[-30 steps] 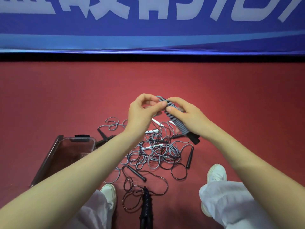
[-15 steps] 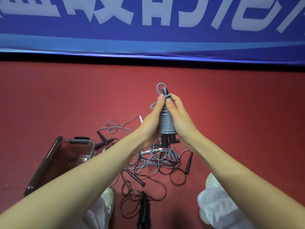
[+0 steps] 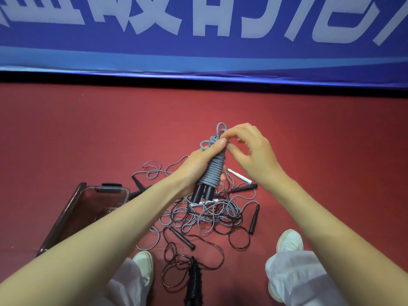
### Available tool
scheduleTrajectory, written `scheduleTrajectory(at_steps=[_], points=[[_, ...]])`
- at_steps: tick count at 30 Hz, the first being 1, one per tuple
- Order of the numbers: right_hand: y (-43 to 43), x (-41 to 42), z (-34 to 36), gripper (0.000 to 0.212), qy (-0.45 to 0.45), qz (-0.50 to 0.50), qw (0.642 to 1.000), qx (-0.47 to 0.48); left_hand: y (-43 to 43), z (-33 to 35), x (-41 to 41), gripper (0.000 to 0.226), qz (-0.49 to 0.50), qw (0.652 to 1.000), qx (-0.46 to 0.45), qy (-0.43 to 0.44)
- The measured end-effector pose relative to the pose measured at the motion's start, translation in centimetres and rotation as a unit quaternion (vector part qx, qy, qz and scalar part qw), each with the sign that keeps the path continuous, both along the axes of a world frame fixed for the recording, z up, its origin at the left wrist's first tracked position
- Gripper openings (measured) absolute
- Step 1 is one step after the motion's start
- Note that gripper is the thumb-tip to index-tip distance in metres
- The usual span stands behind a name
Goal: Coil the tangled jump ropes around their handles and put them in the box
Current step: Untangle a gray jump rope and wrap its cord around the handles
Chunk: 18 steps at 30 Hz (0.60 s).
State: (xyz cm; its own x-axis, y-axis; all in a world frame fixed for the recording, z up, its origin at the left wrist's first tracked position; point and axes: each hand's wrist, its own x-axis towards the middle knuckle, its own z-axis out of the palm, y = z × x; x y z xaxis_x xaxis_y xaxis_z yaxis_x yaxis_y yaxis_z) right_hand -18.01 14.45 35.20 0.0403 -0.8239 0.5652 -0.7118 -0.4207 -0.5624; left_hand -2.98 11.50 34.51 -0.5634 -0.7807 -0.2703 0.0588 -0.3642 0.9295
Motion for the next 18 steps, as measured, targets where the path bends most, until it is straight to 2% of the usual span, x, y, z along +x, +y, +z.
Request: scheduleTrajectory(at_steps=[4,8,10,13,15,18], points=[[0.1,-0.6,-0.1,0.012,-0.021,0.042,0.997,0.067,-0.2,-0.2,0.4,0.045,-0.018,0.996,-0.064,-0.054],[0.0,0.1,-0.3,0.009,-0.065,0.018,0.995,0.068,-0.4,0.1,0.5,0.052,-0.018,0.998,-0.066,0.002],[0.1,0.7,-0.1,0.012,-0.148,0.012,0.987,0.057,-0.4,0.5,0.4,0.053,-0.008,0.996,-0.069,0.048],[0.2,1.3,0.7,0.021,-0.31,0.026,0.947,0.077,0.0,0.8,0.1,0.039,0.009,0.992,-0.095,0.088],[0.0,1.1,0.9,0.021,-0.32,0.013,0.944,0.08,0.1,0.8,0.0,0.034,0.027,0.991,-0.091,0.092],[-0.4,0.6,0.7,0.022,-0.264,-0.008,0.96,0.094,0.1,0.4,-0.1,0.036,0.042,0.991,-0.072,0.106]])
